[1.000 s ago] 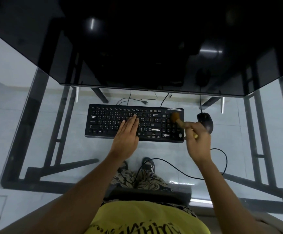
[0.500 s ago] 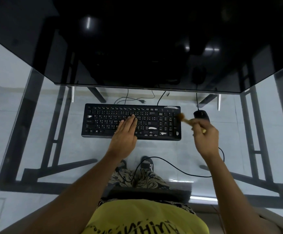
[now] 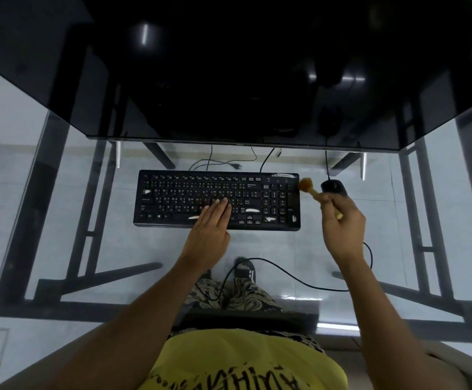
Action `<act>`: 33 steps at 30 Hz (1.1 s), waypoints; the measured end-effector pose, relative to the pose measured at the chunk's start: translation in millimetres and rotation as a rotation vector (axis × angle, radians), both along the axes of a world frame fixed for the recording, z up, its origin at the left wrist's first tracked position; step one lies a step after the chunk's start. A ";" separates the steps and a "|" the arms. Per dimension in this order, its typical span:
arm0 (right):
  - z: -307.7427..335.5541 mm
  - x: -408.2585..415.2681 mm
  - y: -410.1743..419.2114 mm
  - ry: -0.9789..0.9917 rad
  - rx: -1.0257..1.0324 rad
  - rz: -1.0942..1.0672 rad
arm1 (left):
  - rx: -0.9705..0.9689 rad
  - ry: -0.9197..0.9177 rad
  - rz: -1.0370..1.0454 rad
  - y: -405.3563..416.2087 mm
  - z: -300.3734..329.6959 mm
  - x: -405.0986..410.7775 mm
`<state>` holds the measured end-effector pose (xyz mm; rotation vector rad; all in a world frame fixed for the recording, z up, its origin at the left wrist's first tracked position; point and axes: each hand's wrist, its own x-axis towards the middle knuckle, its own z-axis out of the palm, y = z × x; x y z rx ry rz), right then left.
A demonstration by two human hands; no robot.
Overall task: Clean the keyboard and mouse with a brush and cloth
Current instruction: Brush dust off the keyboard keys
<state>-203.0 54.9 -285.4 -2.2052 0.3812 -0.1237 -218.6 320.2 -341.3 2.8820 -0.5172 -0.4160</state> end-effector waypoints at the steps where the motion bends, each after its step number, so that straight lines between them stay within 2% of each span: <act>1: 0.6 -0.5 1.1 -0.012 0.001 0.067 | 0.000 0.003 -0.004 -0.7 -0.1 -1.1; 3: 1.2 -4.0 4.5 -0.001 -0.066 0.248 | 0.004 0.003 -0.014 -0.9 -0.4 -2.0; 5: 0.5 -6.9 6.6 0.036 -0.118 0.342 | 0.014 0.002 -0.013 -0.9 -0.4 -2.0; 7: 3.9 -6.8 7.2 0.059 -0.080 0.299 | 0.014 0.002 -0.008 -1.7 -0.2 -2.0; 9: 7.9 -6.2 8.2 0.003 -0.088 0.251 | 0.008 0.003 -0.003 -2.0 -0.4 -2.4; 11: 9.0 -5.8 10.7 -0.013 -0.128 0.278 | 0.007 -0.002 -0.005 -1.9 -0.3 -2.8; 15: 5.4 -9.9 13.1 0.083 -0.105 0.342 | 0.008 -0.003 -0.005 -1.7 0.1 -2.7; 20: 8.4 -18.3 14.4 -0.007 -0.105 0.348 | 0.010 -0.002 0.002 -1.8 -0.2 -2.8; 25: 7.1 -23.7 13.9 0.062 -0.155 0.388 | -0.007 -0.002 0.006 -3.1 0.1 -3.5; 28: 13.1 -19.8 12.7 -0.042 -0.168 0.299 | -0.007 0.001 0.005 -2.5 1.0 -3.4; 31: 16.5 -4.4 17.3 -0.116 -0.086 0.192 | 0.009 -0.010 -0.003 -2.4 1.7 -2.3; 33: 12.9 4.4 20.8 -0.053 -0.020 0.255 | 0.014 -0.009 -0.005 -1.9 1.7 -2.9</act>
